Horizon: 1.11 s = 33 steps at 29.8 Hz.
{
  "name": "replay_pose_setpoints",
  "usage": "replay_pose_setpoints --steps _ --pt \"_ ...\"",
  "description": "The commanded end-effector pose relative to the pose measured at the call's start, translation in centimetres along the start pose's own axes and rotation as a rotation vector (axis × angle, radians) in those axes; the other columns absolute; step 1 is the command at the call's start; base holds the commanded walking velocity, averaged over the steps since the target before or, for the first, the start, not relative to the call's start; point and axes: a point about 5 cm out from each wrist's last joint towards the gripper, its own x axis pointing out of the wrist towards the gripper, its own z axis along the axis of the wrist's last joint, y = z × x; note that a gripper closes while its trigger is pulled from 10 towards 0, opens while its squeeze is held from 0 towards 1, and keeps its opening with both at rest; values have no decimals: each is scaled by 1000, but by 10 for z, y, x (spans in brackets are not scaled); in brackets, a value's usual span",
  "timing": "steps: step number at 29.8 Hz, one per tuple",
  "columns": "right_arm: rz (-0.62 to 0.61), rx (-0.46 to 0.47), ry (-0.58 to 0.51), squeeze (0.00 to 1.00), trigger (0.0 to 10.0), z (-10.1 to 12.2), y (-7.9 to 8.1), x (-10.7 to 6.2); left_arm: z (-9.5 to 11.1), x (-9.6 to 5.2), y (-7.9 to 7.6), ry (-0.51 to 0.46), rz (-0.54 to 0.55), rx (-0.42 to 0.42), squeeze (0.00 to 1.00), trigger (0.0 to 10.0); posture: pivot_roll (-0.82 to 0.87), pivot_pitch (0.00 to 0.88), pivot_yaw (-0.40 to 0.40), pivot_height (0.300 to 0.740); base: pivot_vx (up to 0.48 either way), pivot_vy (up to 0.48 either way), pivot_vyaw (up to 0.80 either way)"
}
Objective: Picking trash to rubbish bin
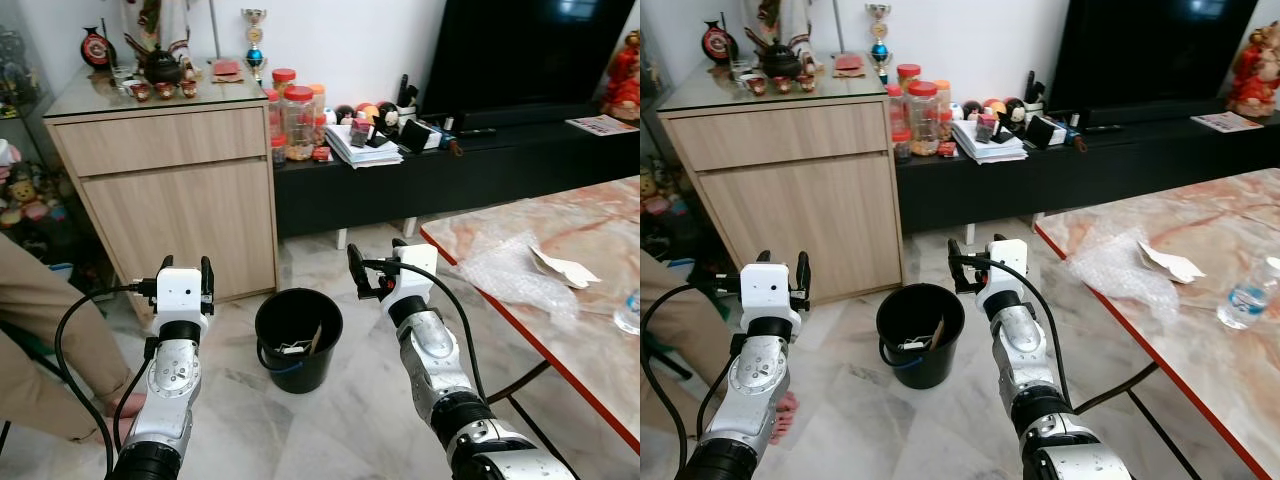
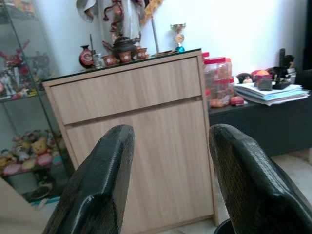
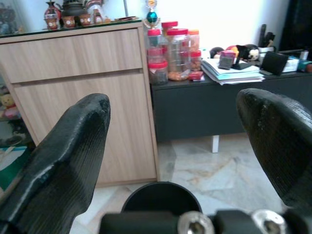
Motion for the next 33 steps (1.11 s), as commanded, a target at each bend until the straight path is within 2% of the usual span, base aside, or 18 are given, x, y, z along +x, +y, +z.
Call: replay_pose_setpoints --steps 1,33 --pt "6 3 -3 0 10000 3 2 3 3 2 -2 -7 -8 -11 0 10000 19 0 -29 740 0 0 -488" --pt "27 9 2 0 10000 2 11 4 9 10 4 -19 5 -6 0 10000 24 0 -31 740 0 0 -798"
